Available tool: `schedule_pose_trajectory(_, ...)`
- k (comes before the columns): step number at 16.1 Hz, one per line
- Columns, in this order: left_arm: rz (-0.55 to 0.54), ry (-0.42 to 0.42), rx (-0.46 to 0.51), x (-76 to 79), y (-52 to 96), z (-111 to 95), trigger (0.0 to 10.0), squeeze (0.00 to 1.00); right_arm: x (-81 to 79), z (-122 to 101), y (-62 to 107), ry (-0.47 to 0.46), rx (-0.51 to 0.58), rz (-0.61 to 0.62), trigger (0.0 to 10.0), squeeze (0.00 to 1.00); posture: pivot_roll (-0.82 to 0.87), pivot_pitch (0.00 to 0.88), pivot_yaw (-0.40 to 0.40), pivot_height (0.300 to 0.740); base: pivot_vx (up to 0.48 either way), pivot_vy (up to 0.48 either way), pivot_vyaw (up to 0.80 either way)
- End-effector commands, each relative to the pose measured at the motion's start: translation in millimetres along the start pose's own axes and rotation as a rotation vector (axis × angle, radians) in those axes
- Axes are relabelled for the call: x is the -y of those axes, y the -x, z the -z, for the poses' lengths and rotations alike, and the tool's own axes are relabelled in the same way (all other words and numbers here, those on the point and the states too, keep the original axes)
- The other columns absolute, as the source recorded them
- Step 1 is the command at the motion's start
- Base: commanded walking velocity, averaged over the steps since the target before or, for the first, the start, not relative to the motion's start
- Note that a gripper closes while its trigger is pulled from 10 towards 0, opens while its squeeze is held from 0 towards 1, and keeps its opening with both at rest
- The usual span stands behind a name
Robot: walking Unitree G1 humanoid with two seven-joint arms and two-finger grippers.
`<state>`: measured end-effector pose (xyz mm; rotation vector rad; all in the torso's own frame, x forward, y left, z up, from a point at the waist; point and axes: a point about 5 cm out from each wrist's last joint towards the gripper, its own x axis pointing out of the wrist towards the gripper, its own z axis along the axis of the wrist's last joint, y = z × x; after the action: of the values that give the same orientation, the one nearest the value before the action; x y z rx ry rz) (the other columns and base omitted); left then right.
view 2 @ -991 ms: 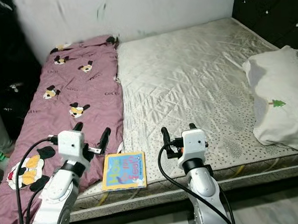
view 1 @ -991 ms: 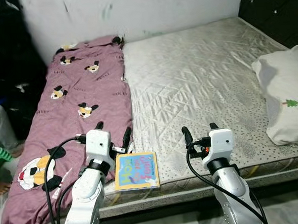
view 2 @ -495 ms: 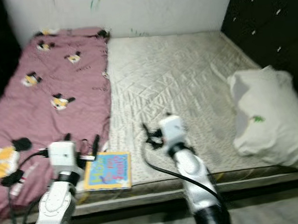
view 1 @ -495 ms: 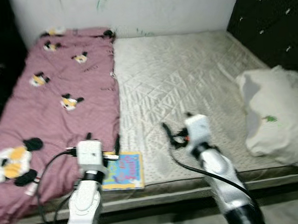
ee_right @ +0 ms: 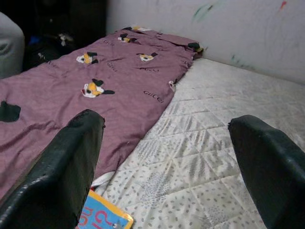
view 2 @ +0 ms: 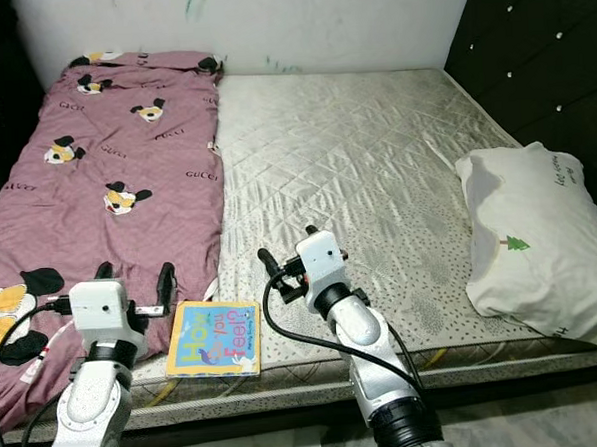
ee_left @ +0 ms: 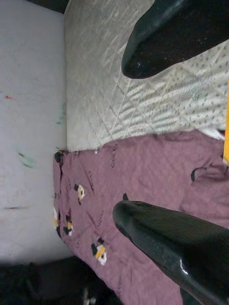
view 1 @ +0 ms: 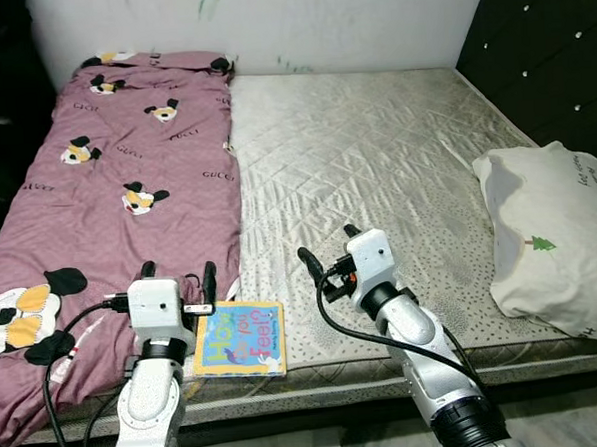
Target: Clean up the room
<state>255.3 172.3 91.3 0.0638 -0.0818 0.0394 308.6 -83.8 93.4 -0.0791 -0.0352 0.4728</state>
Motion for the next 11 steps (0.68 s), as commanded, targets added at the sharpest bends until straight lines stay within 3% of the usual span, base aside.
schedule_pose_trajectory(1, -0.007, -0.008, -0.005, -3.1, -0.8, 1.1, 10.0, 0.0, 6.8, 0.0, 3.9, -0.015, 0.013, 0.037, 10.0, 0.0, 0.1, 0.019, -0.022, 0.74, 0.0, 0.0, 0.0)
schedule_pose_trajectory(6, -0.035, 0.008, 0.008, -1.1, -3.6, 0.3, 10.0, 0.0, 13.2, -0.7, 5.9, -0.016, 0.033, 0.078, 10.0, 0.0, 0.11, 0.002, -0.035, 0.74, 0.0, 0.0, 0.08)
schedule_pose_trajectory(11, 0.001, 0.009, -0.004, 1.4, 1.2, 3.3, 10.0, 0.0, 10.8, -4.0, 4.1, -0.016, 0.043, 0.081, 10.0, 0.0, 0.08, 0.001, -0.036, 0.74, 0.0, 0.0, 0.8)
